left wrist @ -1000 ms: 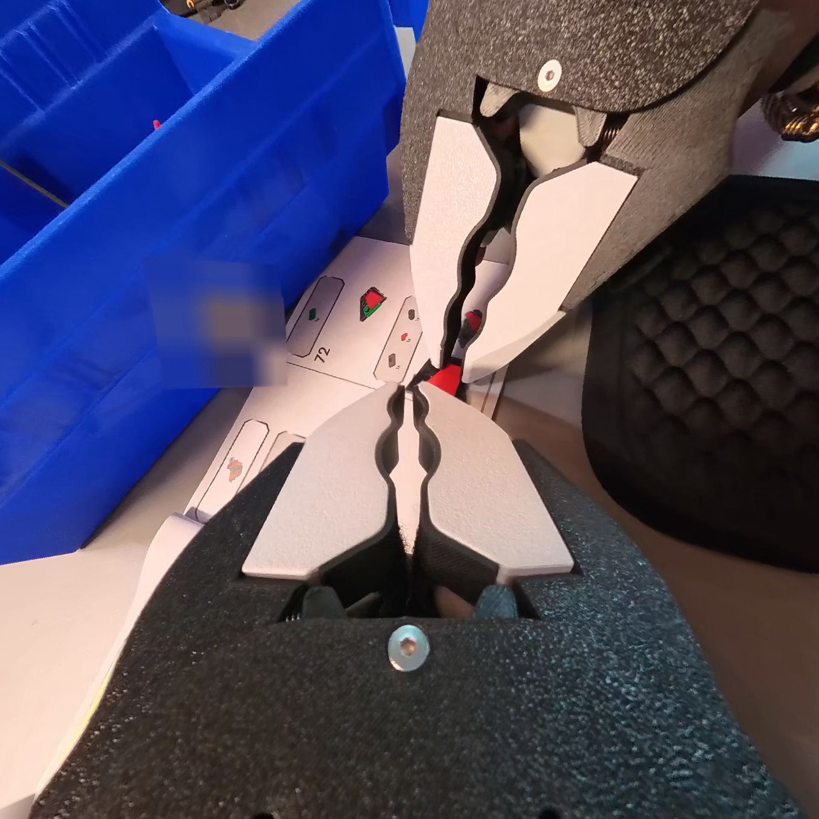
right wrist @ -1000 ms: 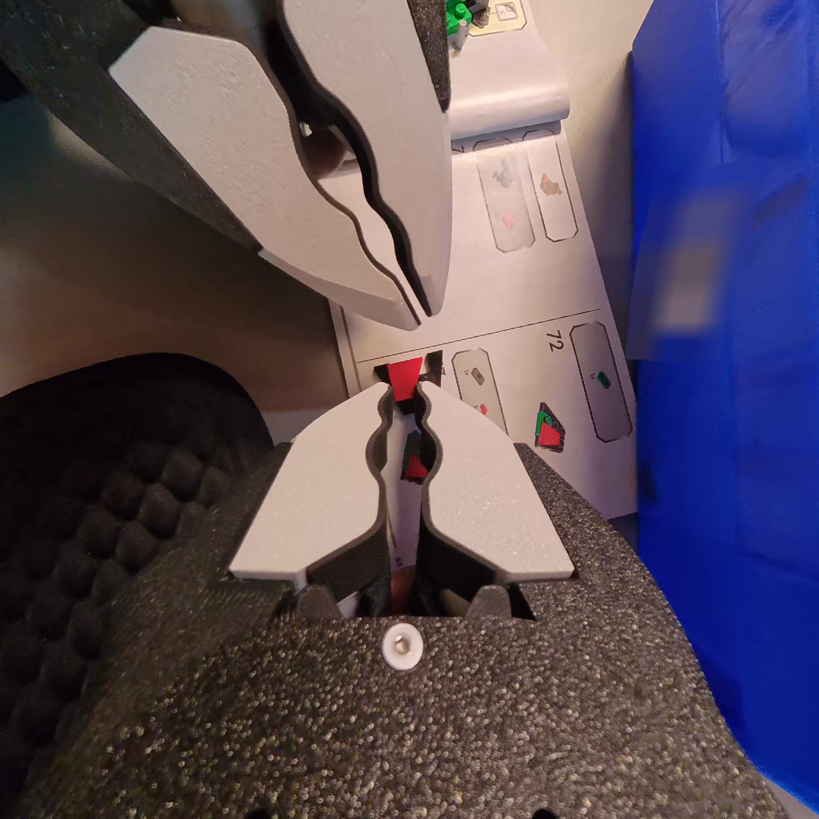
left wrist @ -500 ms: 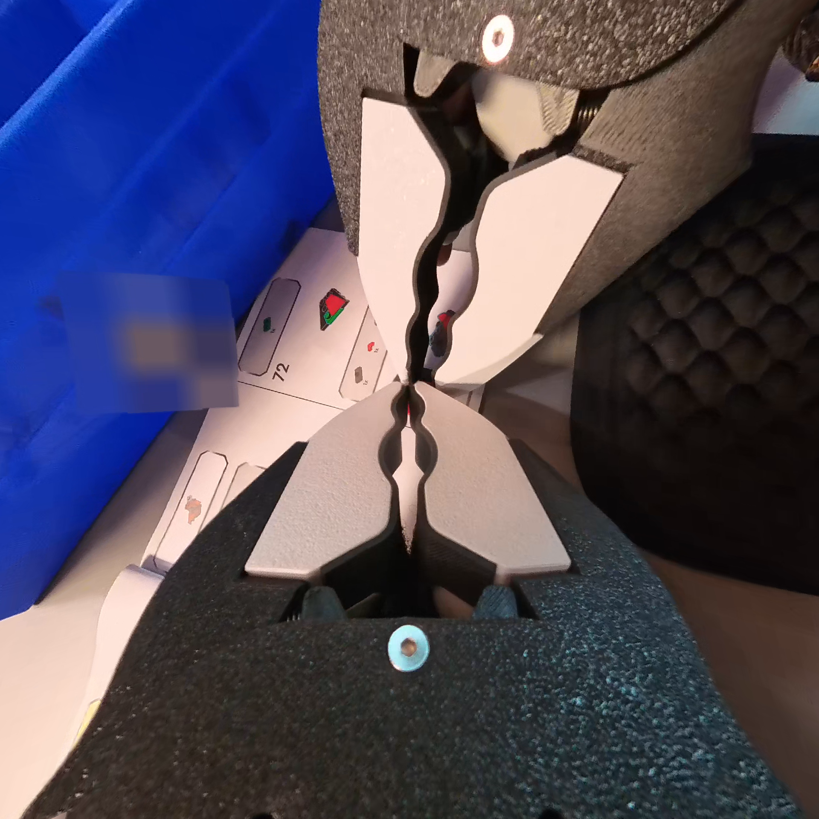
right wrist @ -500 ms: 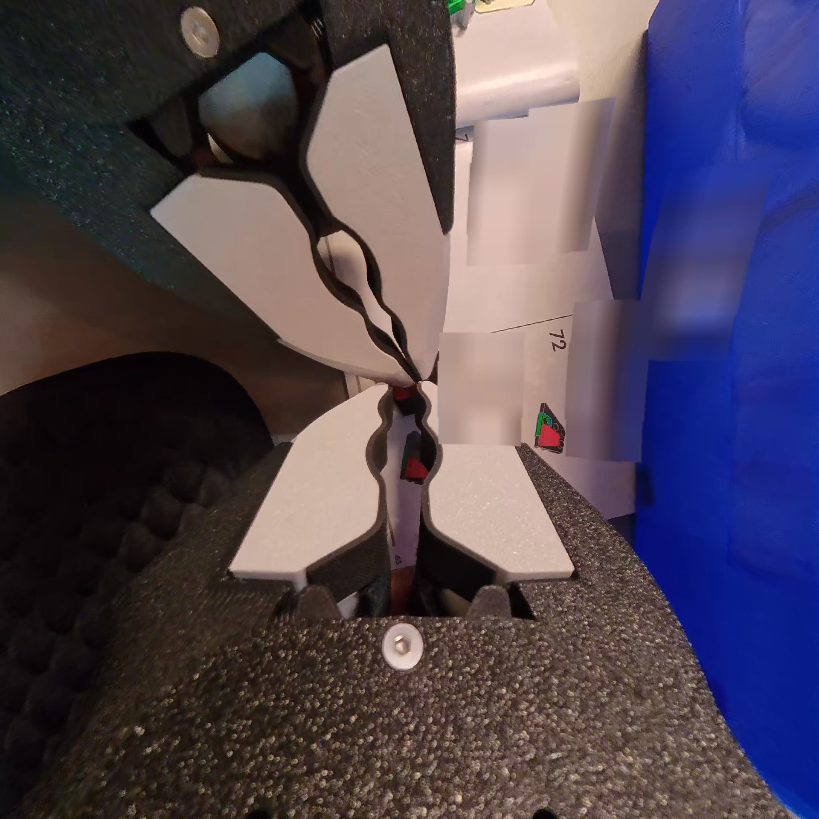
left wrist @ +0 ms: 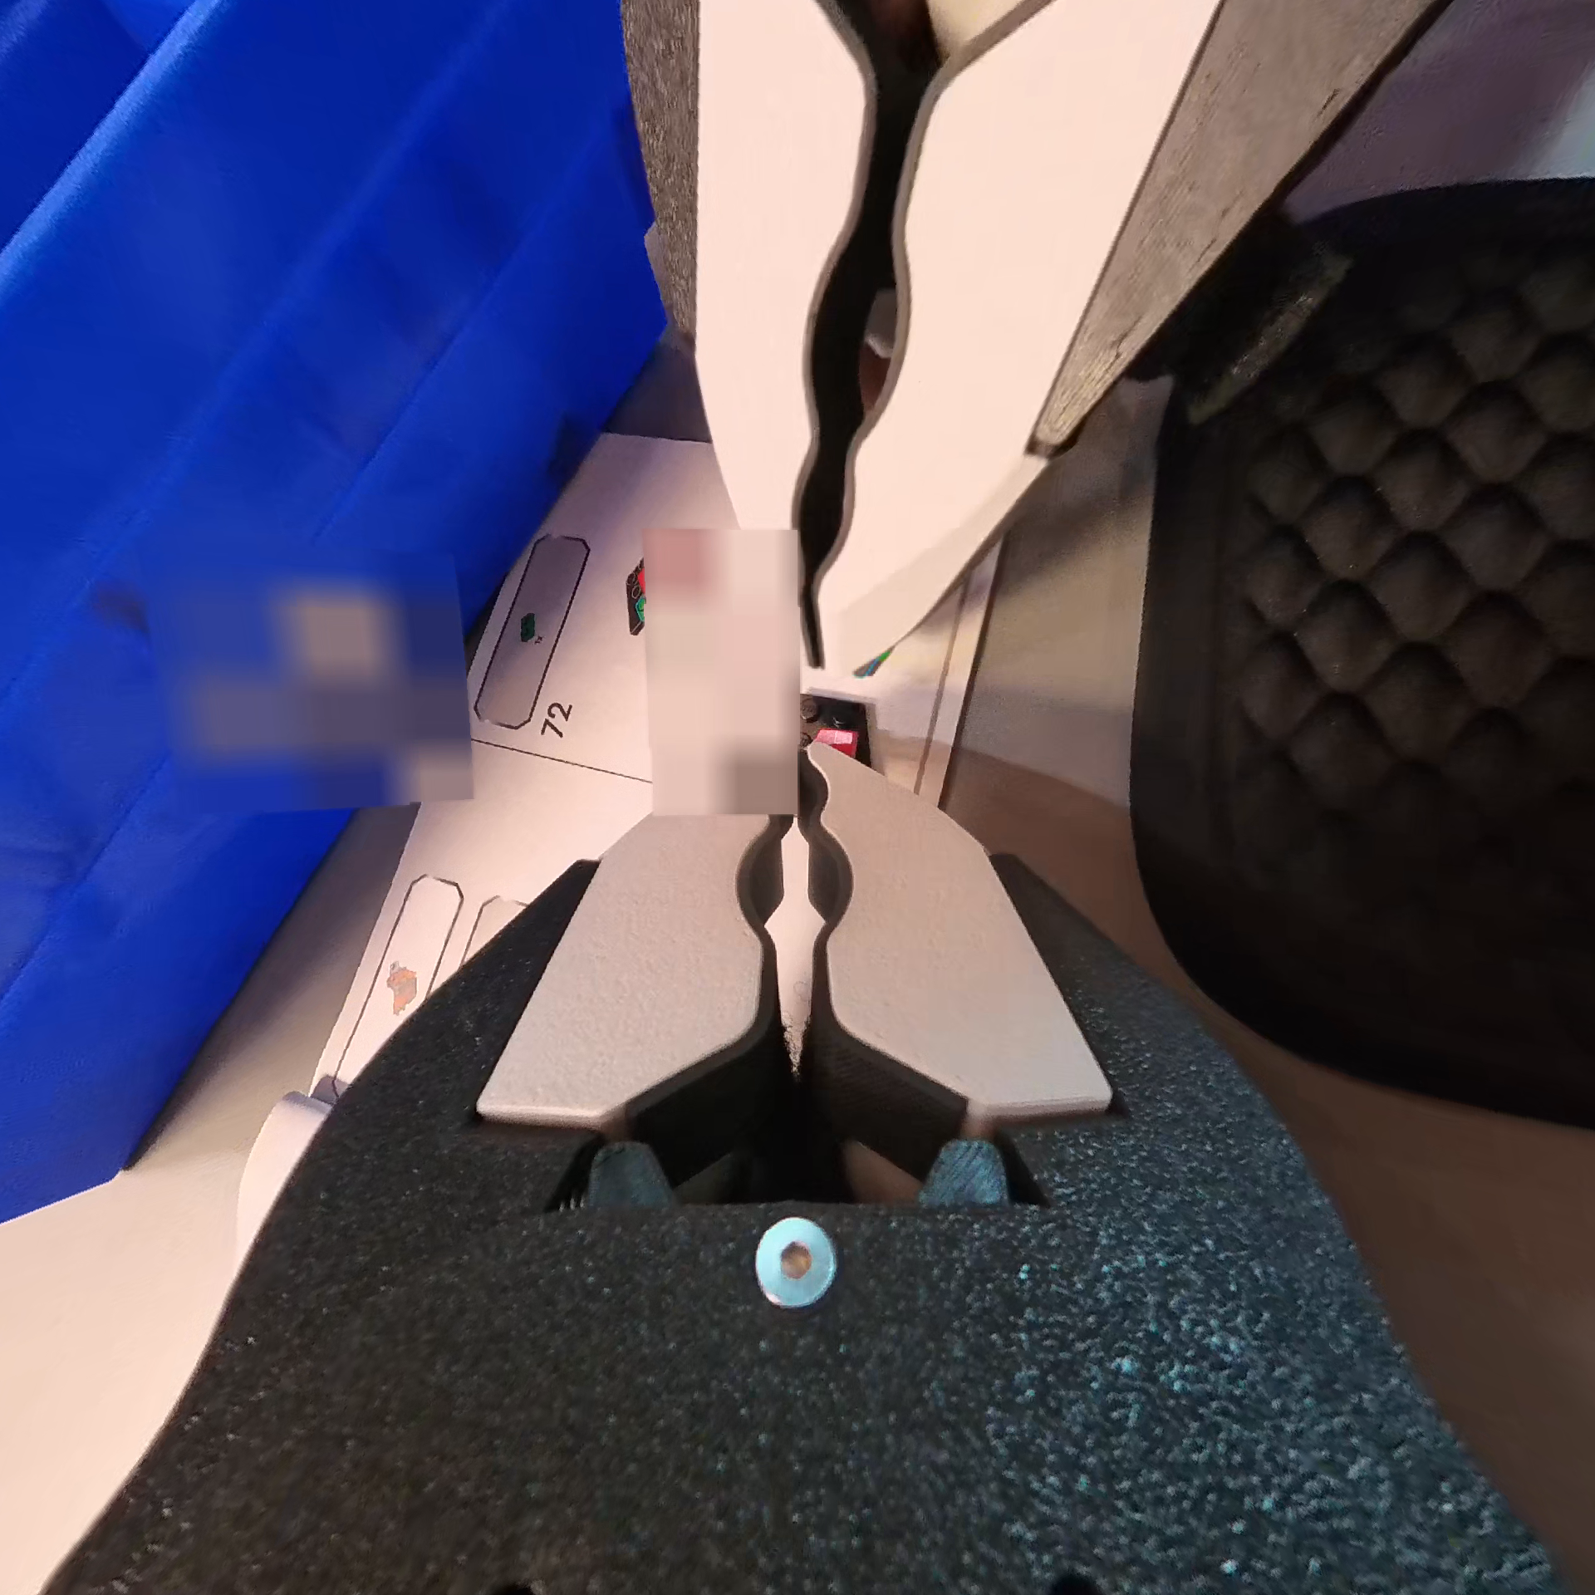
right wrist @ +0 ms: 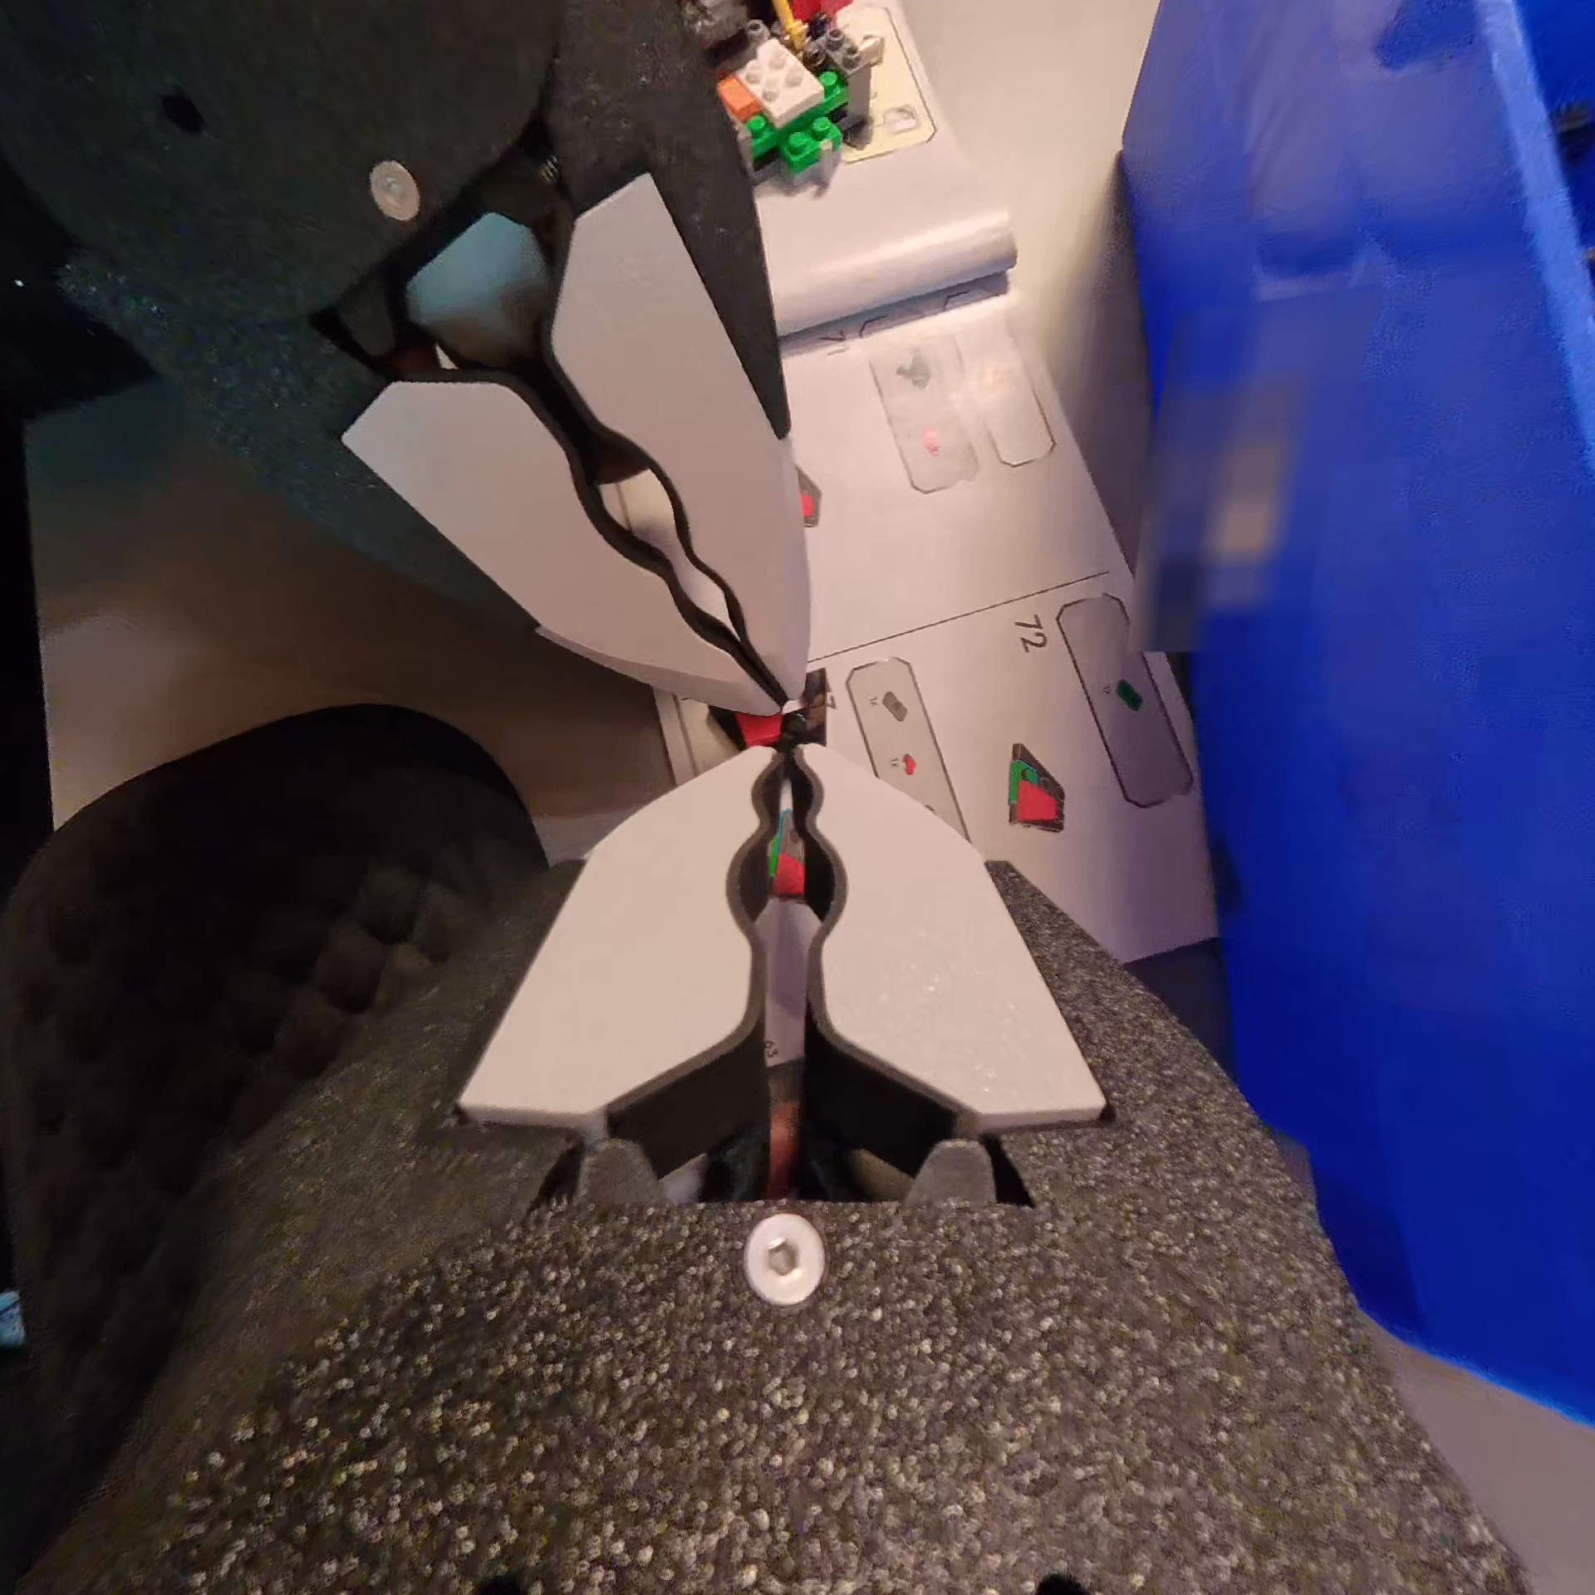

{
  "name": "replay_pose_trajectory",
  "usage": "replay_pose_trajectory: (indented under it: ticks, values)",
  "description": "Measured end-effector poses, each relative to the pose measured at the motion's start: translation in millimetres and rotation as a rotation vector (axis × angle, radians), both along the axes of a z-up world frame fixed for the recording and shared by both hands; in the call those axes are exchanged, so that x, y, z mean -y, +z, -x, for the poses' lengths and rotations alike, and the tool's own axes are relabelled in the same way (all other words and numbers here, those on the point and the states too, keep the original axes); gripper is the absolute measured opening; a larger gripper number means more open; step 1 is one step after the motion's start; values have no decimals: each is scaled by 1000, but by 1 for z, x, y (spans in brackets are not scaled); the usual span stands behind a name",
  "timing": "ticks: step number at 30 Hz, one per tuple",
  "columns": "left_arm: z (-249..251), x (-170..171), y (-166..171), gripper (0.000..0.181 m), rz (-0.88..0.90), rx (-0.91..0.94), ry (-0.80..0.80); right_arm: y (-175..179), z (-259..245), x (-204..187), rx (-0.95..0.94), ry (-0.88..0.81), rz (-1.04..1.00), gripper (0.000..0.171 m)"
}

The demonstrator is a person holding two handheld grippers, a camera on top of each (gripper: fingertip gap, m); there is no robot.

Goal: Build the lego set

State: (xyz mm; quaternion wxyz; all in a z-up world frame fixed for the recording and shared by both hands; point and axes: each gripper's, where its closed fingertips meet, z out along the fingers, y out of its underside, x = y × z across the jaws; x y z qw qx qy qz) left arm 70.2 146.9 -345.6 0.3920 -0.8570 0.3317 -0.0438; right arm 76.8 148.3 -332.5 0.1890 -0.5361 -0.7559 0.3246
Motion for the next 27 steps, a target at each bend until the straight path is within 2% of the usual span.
replay_pose_trajectory:
  ticks: [9, 16, 19, 27]
  values:
    - [0, 0, 0, 0, -26, -54, -33, -10, 4, 11, 0, 26, 40, 0]
    - [-9, 3, 1, 0, -19, -22, -77, -15, 2, 9, 57, 31, 6, 0]
    - [1, -5, -1, 0, -21, -54, -9, -15, 2, 9, 63, 30, 9, 0]
    - [4, 1, -6, 0, 2, -53, -46, -14, 3, 10, 63, 25, 26, 0]
